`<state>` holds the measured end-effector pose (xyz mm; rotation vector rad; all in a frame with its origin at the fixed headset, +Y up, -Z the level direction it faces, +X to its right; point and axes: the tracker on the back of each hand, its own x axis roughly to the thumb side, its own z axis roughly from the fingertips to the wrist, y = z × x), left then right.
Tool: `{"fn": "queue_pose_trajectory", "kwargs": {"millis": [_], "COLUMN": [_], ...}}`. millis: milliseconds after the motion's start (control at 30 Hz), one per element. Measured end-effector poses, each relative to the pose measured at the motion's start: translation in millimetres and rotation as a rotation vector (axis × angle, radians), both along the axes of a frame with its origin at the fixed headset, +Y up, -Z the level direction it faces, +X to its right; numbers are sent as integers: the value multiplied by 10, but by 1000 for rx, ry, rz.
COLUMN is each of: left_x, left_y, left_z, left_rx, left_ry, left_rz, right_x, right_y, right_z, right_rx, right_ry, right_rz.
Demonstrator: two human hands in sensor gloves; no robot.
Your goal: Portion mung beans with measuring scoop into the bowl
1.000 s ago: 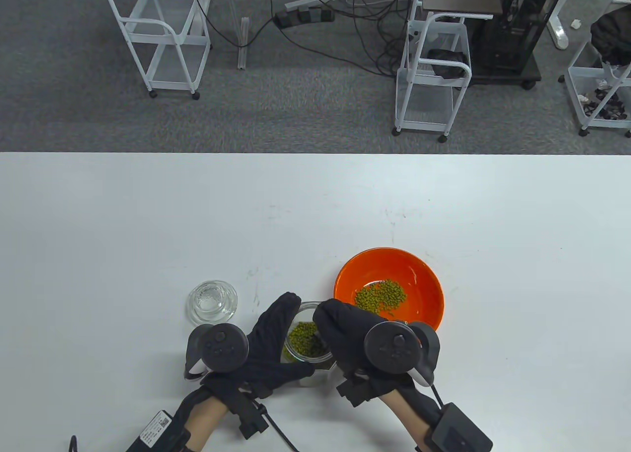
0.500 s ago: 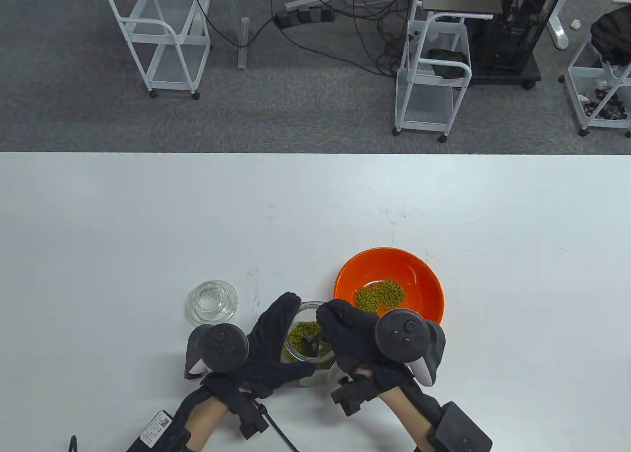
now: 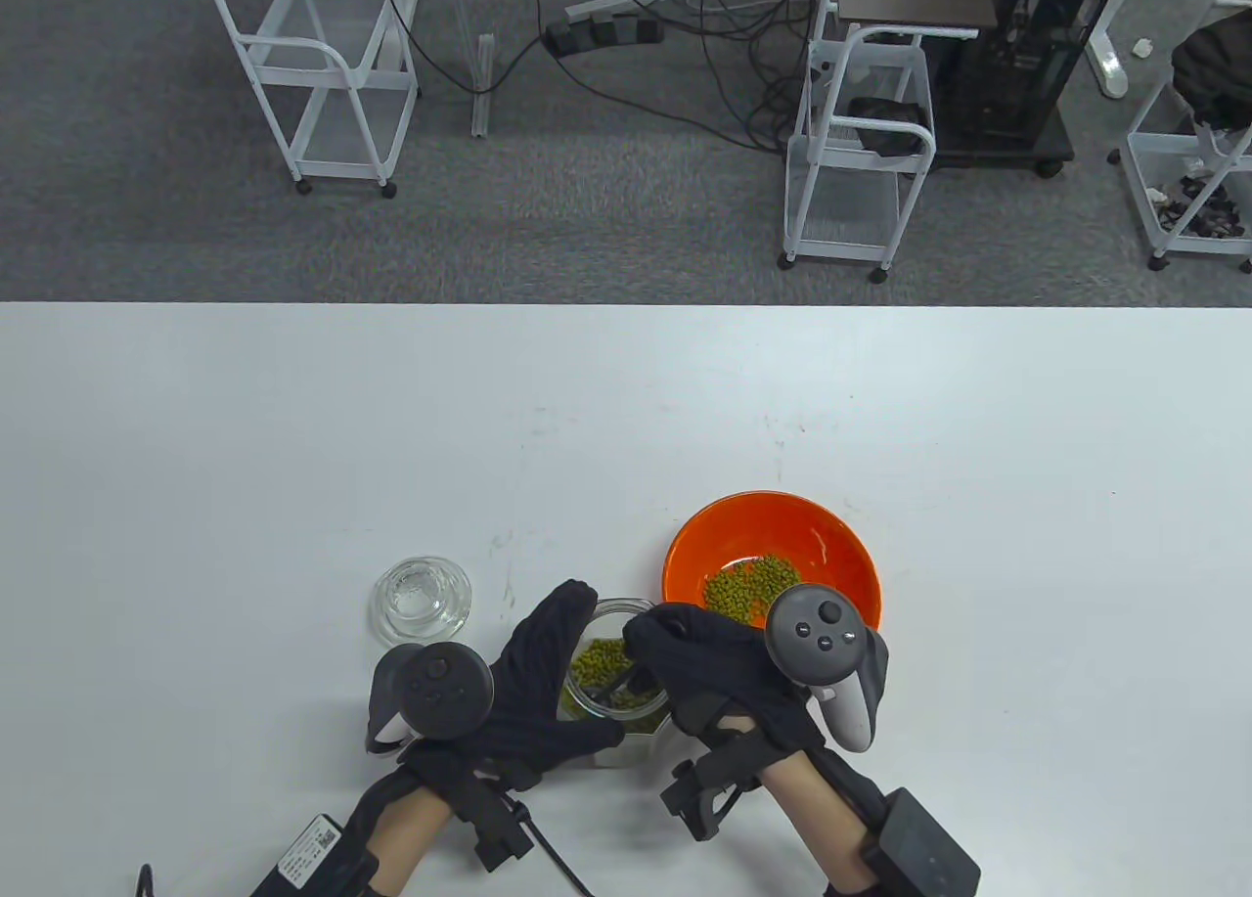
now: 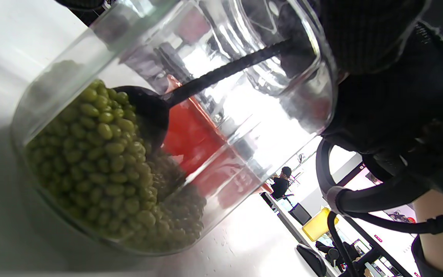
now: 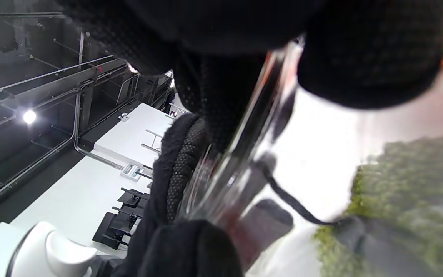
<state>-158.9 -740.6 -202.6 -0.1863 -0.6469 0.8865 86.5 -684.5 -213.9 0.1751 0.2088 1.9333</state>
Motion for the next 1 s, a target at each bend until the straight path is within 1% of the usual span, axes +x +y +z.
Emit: {"fn": "queue_pose_trajectory", "kwargs": {"millis": [133,300,533,833,1000], "left_x": [6,2,2,-1,3], "left_y": [-1,0,0,1,-1], "left_z": [2,1,1,-1,0], "left_rx": [3,3,3,6,7], "left_ry": [1,2,2,3,3], "left_rz": [-1,-1,-1,-7,-7], "right_x": [26,49,88,103,93], "right_y": [-33,-55,-88,-84,-26], "right_z": [-26,-33,-59,-60,-32], "right_rx": [-44,-61,-113,-108,-25], "right_ry": [23,-1,-6,-15,-15], "right_rz": [-40,-75,-145,-159,-96]}}
